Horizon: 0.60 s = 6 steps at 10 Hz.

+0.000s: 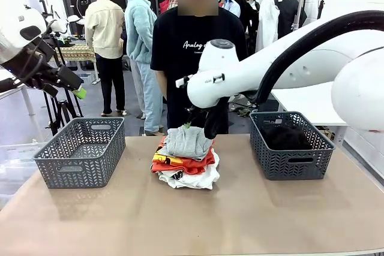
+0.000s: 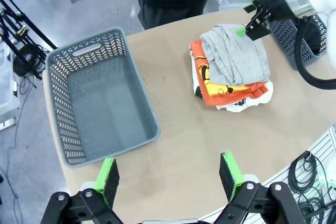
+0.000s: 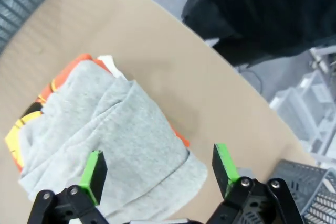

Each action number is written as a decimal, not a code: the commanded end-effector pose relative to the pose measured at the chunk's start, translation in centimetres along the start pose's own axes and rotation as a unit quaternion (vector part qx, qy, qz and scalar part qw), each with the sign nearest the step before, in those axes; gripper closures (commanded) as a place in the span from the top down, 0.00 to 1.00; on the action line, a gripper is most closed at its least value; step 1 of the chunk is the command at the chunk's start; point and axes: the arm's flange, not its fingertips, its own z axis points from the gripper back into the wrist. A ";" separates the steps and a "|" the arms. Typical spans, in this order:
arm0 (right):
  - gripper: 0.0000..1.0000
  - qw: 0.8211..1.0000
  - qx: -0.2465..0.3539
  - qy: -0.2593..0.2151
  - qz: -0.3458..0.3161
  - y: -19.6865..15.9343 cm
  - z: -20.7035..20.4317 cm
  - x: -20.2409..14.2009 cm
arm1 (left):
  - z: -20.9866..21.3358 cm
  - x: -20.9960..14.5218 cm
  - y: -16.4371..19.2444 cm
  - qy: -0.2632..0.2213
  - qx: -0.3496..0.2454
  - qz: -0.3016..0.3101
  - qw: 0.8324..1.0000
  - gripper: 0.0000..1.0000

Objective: Sort the tops and bottoms.
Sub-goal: Lift clothes from the center of the table with your right hand.

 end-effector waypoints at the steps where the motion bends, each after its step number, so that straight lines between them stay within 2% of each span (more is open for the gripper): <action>1: 1.00 0.998 -0.016 0.051 0.018 1.9 -0.1 2.4 | 0.0 -0.3 0.1 0.000 -0.002 0.003 1.000 1.00; 3: 1.00 0.996 -0.027 0.081 0.037 3.3 0.1 2.6 | 0.0 -0.3 0.1 0.000 -0.002 0.003 1.000 1.00; 5: 1.00 0.991 -0.025 0.126 0.026 3.0 -0.5 2.1 | 0.0 -0.3 0.1 0.000 -0.002 0.003 1.000 1.00; 6: 1.00 0.991 -0.024 0.131 0.024 2.9 -0.7 2.1 | 0.0 -0.3 0.1 0.000 -0.002 0.003 1.000 1.00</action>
